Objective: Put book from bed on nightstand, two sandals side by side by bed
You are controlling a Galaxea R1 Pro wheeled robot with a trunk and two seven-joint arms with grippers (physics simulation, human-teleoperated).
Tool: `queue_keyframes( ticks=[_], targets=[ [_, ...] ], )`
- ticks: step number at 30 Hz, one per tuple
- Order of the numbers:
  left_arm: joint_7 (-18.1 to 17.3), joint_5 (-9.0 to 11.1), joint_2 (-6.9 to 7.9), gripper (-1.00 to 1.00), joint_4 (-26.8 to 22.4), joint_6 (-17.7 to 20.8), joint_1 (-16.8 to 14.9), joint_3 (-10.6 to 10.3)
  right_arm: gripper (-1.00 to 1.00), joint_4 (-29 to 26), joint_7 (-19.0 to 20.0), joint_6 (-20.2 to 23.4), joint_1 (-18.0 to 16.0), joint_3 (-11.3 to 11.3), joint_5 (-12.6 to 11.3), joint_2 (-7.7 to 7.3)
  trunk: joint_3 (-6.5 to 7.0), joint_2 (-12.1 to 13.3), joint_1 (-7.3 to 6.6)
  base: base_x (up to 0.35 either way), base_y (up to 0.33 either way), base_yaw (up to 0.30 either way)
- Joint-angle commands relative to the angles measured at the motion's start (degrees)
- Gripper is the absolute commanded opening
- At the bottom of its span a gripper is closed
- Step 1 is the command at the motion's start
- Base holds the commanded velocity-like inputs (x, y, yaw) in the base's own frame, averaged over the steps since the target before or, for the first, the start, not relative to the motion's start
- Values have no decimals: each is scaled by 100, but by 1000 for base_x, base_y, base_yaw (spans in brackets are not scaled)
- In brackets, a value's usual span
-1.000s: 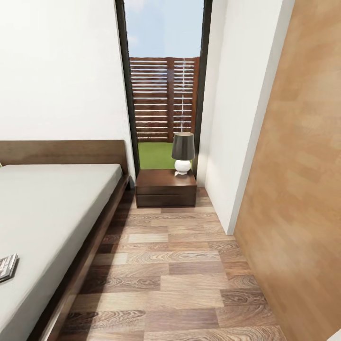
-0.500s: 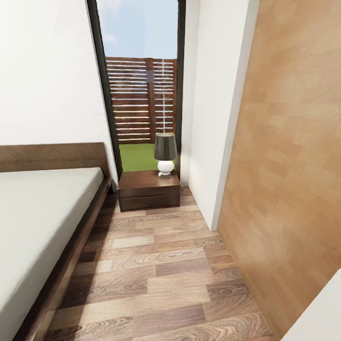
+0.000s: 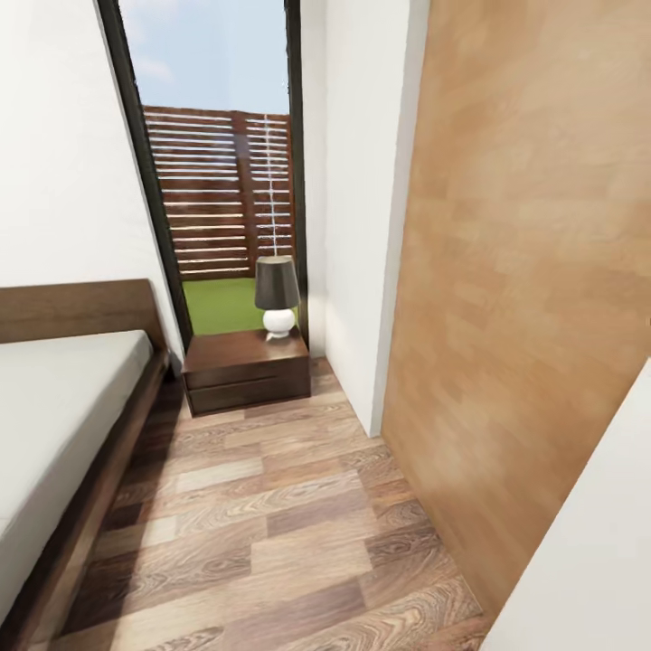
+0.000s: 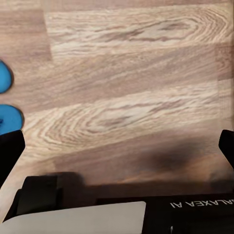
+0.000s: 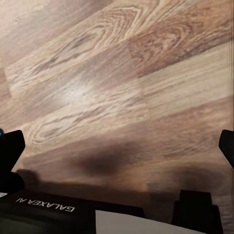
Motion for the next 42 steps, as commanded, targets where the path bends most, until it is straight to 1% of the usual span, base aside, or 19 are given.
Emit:
queue_keyframes(
  ticks=[1,5,10,16,26,36,42],
  targets=[
    [-26,-3,2,100,6,-13,-3,31,100,28,29,-37,-11,22,-44,0,-5,-3,1,227,-65,-89],
    [-26,-3,2,100,5,-13,-3,31,100,28,29,-37,-11,24,-46,0,-4,-3,1,206,-64,-35],
    [-26,-1,2,100,7,-13,-3,31,100,28,29,-37,-11,22,-46,0,-4,-3,1,50,-22,-6],
    [-26,-1,2,100,5,-13,-3,31,100,28,29,-37,-11,23,-46,0,-4,-3,1,146,-134,-1],
    [-26,-3,2,100,5,-13,-3,31,100,28,29,-37,-11,22,-34,0,-4,-3,1,43,-18,0],
    [-26,-9,-6,100,6,-21,-3,23,100,28,29,-37,-11,22,-21,0,-4,-3,1,259,0,0],
    [-26,-7,-7,100,7,-22,-3,29,100,28,29,-37,-11,22,-20,0,-4,-3,1,77,0,0]
  ],
)
